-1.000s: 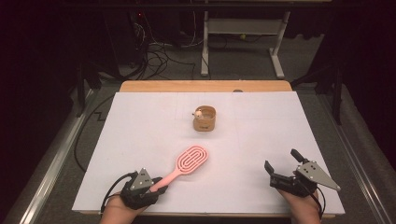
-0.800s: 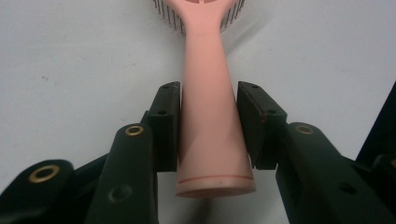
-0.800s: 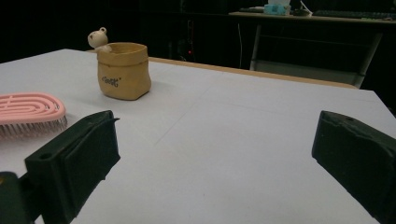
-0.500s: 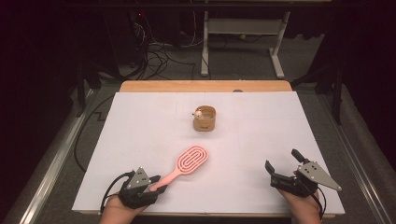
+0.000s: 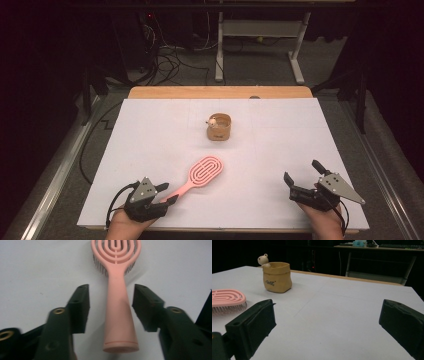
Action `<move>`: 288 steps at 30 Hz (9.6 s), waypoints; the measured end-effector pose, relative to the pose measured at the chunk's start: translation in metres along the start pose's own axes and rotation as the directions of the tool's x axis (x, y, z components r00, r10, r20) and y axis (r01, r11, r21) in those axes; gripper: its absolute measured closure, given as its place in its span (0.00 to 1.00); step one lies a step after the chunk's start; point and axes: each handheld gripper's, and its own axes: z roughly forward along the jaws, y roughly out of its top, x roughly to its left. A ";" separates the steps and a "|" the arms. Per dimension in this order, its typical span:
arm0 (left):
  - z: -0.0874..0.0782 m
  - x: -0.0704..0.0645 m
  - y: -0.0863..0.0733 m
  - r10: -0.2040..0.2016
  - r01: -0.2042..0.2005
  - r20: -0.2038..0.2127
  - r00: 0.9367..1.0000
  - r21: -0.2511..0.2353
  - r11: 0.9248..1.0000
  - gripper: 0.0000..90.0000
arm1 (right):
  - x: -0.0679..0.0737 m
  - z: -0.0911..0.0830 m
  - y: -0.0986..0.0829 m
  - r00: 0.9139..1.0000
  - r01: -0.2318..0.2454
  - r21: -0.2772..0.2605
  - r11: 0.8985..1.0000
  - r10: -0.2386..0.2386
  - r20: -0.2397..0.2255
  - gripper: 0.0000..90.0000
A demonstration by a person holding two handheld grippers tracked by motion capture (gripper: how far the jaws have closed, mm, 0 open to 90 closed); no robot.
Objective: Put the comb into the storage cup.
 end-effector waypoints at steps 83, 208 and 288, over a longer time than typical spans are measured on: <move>0.088 -0.020 0.109 0.048 -0.054 0.034 0.998 0.204 0.978 0.00 | 0.003 0.000 0.004 0.999 -0.010 -0.017 1.000 0.010 -0.036 0.01; 0.097 -0.011 0.102 0.036 -0.046 0.052 0.998 0.192 0.980 0.20 | 0.004 -0.003 0.003 1.000 0.003 -0.026 1.000 -0.003 -0.026 0.01; 0.067 -0.025 0.128 0.121 -0.066 0.136 0.983 -0.353 0.933 0.20 | 0.022 0.008 0.004 0.997 0.041 0.039 0.998 -0.038 -0.067 0.02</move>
